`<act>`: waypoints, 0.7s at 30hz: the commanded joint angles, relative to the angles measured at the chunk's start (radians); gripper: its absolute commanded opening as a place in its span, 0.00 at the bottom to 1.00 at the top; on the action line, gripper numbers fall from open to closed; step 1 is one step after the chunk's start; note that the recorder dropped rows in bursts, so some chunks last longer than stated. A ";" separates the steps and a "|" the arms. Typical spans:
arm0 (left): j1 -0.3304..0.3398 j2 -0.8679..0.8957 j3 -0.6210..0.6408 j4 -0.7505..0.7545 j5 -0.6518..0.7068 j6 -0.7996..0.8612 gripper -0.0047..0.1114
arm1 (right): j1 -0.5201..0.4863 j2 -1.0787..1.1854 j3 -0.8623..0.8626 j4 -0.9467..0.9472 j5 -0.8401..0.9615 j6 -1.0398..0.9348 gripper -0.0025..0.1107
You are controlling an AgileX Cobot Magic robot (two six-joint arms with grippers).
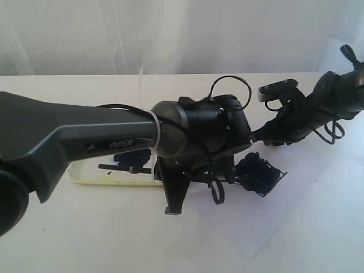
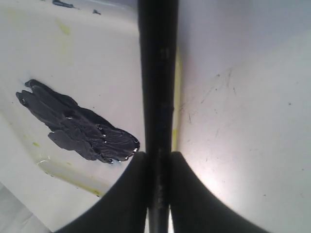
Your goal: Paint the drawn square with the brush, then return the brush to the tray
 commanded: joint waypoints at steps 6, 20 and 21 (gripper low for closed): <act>0.014 0.026 0.005 0.035 0.098 -0.016 0.04 | -0.006 0.008 0.006 -0.014 0.034 -0.004 0.32; 0.023 0.025 0.005 0.096 0.098 -0.076 0.04 | -0.006 0.008 0.006 -0.014 0.032 -0.004 0.32; 0.018 0.025 0.005 0.096 0.097 -0.076 0.04 | -0.006 0.008 0.006 -0.014 0.030 -0.004 0.32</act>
